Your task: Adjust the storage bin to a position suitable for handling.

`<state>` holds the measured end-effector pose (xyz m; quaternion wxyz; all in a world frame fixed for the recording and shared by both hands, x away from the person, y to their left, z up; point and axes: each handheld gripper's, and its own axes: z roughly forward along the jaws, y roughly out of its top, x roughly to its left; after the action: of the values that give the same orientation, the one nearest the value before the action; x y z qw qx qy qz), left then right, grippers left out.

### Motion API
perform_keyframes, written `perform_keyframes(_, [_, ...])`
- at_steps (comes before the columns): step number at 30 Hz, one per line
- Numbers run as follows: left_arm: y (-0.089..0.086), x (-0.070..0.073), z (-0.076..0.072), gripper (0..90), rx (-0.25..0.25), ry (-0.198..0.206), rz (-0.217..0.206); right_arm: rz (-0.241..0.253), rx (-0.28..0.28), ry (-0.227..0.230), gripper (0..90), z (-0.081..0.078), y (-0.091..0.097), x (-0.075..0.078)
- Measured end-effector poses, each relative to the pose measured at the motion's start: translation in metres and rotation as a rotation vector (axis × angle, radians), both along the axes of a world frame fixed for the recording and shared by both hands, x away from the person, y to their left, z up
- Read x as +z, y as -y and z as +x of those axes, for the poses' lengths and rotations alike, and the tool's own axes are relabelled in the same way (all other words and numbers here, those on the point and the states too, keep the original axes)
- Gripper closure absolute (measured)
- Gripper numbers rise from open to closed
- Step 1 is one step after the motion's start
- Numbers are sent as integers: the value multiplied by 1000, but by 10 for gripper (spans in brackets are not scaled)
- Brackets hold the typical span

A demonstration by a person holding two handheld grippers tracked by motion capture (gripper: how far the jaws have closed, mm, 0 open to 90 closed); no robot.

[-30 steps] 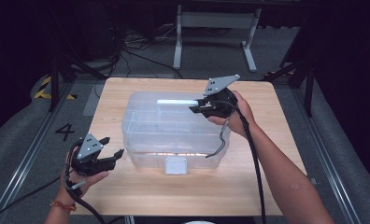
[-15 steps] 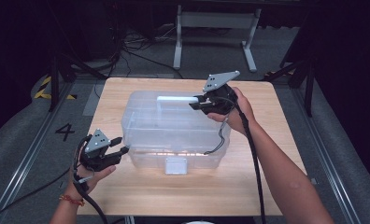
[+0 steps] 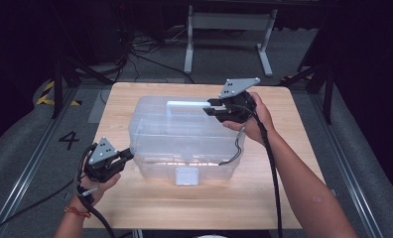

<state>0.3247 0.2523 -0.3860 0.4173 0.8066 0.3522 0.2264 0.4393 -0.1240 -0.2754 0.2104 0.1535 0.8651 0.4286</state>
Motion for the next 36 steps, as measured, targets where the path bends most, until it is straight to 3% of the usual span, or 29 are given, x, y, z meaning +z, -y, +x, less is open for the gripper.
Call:
perform_keyframes(4, [0,2,0,852,4,11,-9,39,-19,8,578,-7,13,3])
perform_keyframes(7, [0,5,1,861,4,17,-12,52,-60,57,527,-15,24,3])
perform_keyframes(10, [0,7,2,871,5,23,-14,80,-64,77,504,-23,35,3])
perform_keyframes(19, [-1,12,3,885,5,29,-15,168,-88,90,423,-41,77,3])
perform_keyframes(23, [-1,12,4,888,8,29,-13,216,-113,82,403,-48,95,-3])
perform_keyframes(32, [0,15,5,887,11,25,-15,214,-127,86,382,-66,121,-28])
perform_keyframes(36, [0,17,7,887,11,26,-16,205,-127,65,381,-72,127,-42])
